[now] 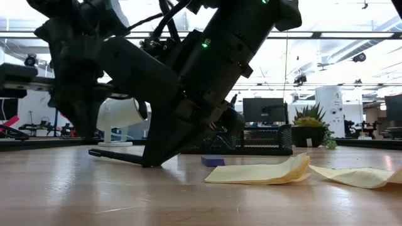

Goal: Pick and place office supplies into organizer
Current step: Put the black pen into the black desk organizer

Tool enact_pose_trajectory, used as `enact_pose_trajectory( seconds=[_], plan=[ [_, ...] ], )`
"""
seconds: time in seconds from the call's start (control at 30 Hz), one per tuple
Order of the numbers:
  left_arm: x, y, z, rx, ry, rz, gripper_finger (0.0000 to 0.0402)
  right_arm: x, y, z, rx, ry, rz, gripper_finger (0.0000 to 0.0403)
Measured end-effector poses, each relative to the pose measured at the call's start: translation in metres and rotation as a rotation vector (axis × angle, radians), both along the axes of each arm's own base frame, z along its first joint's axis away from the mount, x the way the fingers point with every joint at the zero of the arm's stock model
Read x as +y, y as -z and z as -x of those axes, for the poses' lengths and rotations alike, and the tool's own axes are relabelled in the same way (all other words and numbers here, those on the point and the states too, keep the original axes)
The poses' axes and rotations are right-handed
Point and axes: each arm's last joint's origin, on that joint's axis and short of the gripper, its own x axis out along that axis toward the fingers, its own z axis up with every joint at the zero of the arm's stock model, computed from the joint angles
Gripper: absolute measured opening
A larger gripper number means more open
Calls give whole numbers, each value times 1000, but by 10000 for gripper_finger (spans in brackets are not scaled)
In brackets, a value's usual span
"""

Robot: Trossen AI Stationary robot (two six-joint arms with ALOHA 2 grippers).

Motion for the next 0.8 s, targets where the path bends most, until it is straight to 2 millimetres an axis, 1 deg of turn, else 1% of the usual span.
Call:
enact_pose_trajectory(
  seconds=[0.1, 0.17, 0.3, 0.43, 0.5, 0.6, 0.73, 0.8],
  plan=[
    [0, 5, -1, 21, -9, 0, 4, 0, 0, 0, -2, 2, 3, 18],
    [0, 6, -2, 29, -19, 1, 19, 0, 0, 0, -3, 3, 5, 18],
    [0, 4, -6, -4, -49, -2, 68, 0, 0, 0, -3, 5, 4, 19],
    [0, 4, -6, -8, -52, -2, 123, 0, 0, 0, -4, 4, 4, 22],
    [0, 5, -6, -7, -52, -2, 142, 0, 0, 0, -4, 3, 4, 22],
    [0, 5, -6, -6, -51, -2, 155, 0, 0, 0, -4, 2, 4, 23],
    [-1, 5, -6, -11, -42, 19, 157, 0, 0, 0, -3, -4, 10, 24],
    [-1, 8, -8, -3, -40, 19, 157, 0, 0, 0, -2, -10, 14, 24]
  ],
)
